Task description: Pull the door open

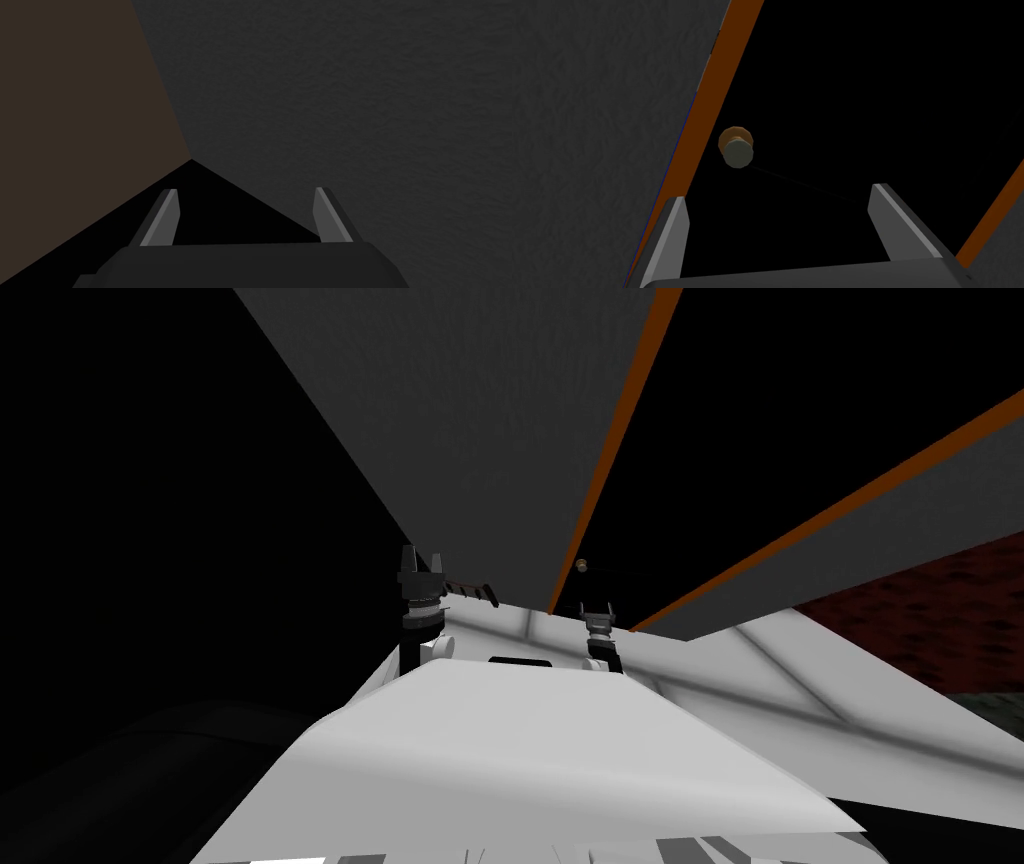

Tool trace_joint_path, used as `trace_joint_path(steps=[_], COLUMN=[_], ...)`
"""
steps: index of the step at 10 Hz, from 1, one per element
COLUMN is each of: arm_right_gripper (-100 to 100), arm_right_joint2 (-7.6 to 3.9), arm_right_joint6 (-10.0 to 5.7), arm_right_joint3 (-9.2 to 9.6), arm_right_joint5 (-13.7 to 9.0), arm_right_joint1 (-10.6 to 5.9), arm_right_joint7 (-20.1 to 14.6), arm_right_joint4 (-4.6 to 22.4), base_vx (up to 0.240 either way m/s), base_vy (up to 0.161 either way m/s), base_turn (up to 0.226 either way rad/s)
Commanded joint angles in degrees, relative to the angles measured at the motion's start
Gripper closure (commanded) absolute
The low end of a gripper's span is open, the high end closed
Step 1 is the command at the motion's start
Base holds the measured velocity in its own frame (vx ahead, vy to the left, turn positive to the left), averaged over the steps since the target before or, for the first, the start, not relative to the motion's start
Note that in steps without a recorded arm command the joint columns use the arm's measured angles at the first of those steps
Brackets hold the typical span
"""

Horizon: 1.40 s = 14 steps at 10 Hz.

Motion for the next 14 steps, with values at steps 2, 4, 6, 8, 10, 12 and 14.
trace_joint_path(steps=[2, 4, 6, 8, 10, 12, 14], arm_right_gripper=[-100, -100, -100, -100, -100, -100, -100], arm_right_joint2=[-0.84, -1.32, -1.81, -2.23, -2.65, -3.04, -3.39], arm_right_joint6=[-1.13, -1.73, -2.32, -2.86, -3.40, -3.91, -4.37], arm_right_joint3=[-0.03, -0.06, -0.09, -0.11, -0.13, -0.16, -0.18], arm_right_joint5=[-1.7, -2.9, -4.2, -5.3, -6.4, -7.4, -8.3], arm_right_joint1=[-0.87, -1.56, -2.24, -2.86, -3.48, -4.06, -4.59], arm_right_joint7=[-3.8, -6.3, -8.8, -11.0, -13.3, -15.4, -17.4], arm_right_joint4=[3.7, 6.2, 8.7, 11.0, 13.2, 15.4, 17.3], base_vx=[0.087, 0.078, 0.089, 0.089, 0.078, 0.080, 0.081], base_vy=[-0.039, -0.050, -0.049, -0.046, -0.051, -0.057, -0.048], base_turn=[0.113, 0.113, 0.110, 0.102, 0.094, 0.099, 0.090])
